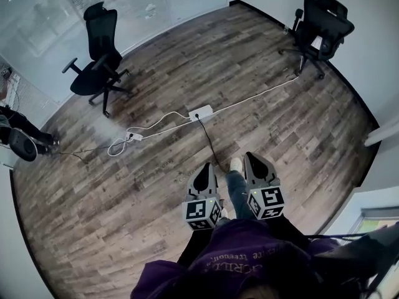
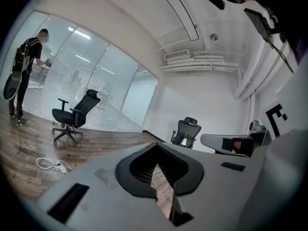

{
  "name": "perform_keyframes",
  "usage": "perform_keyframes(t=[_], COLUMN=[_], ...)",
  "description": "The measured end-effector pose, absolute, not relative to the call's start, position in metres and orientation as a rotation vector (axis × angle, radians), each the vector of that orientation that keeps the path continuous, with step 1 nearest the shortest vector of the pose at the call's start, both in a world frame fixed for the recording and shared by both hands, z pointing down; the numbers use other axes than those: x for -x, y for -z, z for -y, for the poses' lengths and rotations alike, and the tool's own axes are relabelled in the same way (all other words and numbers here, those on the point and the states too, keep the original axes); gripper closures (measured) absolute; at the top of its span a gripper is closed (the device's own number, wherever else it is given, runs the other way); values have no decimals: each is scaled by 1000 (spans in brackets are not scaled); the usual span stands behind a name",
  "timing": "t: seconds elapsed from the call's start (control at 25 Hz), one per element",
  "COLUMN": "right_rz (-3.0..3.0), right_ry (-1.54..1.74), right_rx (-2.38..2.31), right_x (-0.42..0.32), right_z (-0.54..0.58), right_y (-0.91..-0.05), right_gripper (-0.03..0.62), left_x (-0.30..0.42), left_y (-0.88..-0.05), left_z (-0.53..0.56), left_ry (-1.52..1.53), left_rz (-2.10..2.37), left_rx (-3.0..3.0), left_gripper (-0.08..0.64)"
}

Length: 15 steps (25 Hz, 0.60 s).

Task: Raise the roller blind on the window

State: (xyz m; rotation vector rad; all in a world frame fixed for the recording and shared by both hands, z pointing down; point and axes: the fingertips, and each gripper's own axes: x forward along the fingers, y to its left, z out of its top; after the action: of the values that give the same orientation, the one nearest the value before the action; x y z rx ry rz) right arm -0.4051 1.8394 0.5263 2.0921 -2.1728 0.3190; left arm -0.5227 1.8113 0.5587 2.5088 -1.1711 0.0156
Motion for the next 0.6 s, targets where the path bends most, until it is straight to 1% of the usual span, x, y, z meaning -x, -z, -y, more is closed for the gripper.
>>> perform_keyframes(t=[0.12, 0.24, 0.6], right_rz=[2195, 2205, 2259], right_ry=[-301, -260, -237], right_rx=[-2076, -2067, -2097], right_x=[396, 370, 232], right_z=[-1802, -1757, -1620], right_y=[-527, -526, -497], right_gripper=[594, 594, 594], left_x=[516, 492, 345], left_y=[-565, -570, -534], left_z=[-1777, -1734, -1585], left_ry=[-16, -29, 0], left_rz=[1204, 1219, 1149], left_rx=[-2482, -2474, -2581], left_gripper=[560, 560, 560])
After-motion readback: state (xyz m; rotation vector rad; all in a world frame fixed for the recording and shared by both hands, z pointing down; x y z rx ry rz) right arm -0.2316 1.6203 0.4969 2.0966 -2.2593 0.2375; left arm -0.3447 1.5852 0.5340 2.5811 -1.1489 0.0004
